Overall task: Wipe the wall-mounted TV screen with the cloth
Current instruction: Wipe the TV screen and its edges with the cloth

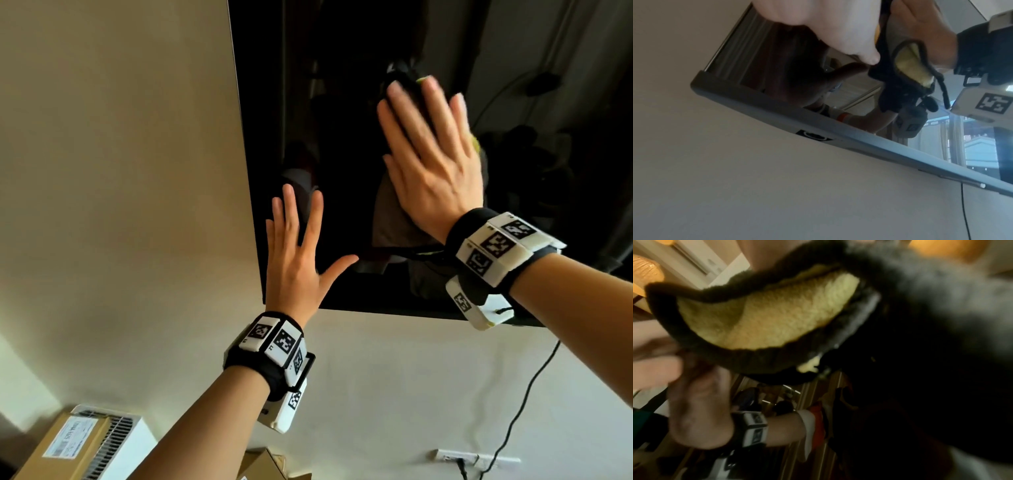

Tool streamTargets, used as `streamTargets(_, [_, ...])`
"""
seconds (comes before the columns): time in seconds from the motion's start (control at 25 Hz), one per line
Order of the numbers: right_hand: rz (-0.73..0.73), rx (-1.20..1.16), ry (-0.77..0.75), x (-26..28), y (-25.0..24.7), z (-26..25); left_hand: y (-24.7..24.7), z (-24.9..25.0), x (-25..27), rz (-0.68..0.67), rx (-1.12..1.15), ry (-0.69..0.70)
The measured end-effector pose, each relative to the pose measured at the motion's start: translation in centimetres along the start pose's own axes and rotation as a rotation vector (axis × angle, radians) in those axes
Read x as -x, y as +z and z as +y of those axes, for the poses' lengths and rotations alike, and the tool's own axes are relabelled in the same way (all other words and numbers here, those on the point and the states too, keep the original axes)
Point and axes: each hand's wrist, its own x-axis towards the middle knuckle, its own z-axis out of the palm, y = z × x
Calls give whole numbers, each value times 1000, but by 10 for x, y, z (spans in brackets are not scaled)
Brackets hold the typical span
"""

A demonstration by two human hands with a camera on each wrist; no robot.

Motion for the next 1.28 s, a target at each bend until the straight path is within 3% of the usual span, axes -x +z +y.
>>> streamTargets(0.08, [-3,-29,82,3,1,0,2,0,1,-17,-54,-2])
streamTargets(0.2, [-67,-51,-125,7,8,-26,2,3,2,-15,-96,-4])
streamTargets(0.28, [-55,-22,-169,9,5,-9,2,4,2,-8,-127,-17])
streamTargets(0.44, [18,-67,182,16,0,4,-2,12,2,-1,-140,-42])
streamTargets(0.48, [4,-83,176,15,2,-8,-3,19,2,-3,-126,-55])
streamTargets(0.56, [-32,-82,25,13,4,-21,-2,36,-1,-18,-105,-81])
streamTargets(0.64, [-36,-53,-29,18,-2,4,7,52,-5,-65,-159,-92])
streamTargets(0.8, [20,-40,175,43,-16,52,20,60,-7,-112,-279,-133])
streamTargets(0.84, [8,-42,169,47,-13,47,21,61,-6,-105,-282,-135])
streamTargets(0.92, [-29,-56,6,49,-7,29,19,60,-5,-86,-296,-136])
streamTargets(1.0, [-18,-43,-74,53,-10,45,20,62,-5,-77,-320,-134])
streamTargets(1.16, [48,-27,310,79,-30,103,20,61,-6,-79,-327,-135])
streamTargets(1.28, [24,-63,294,71,-26,78,17,72,-4,-98,-273,-129])
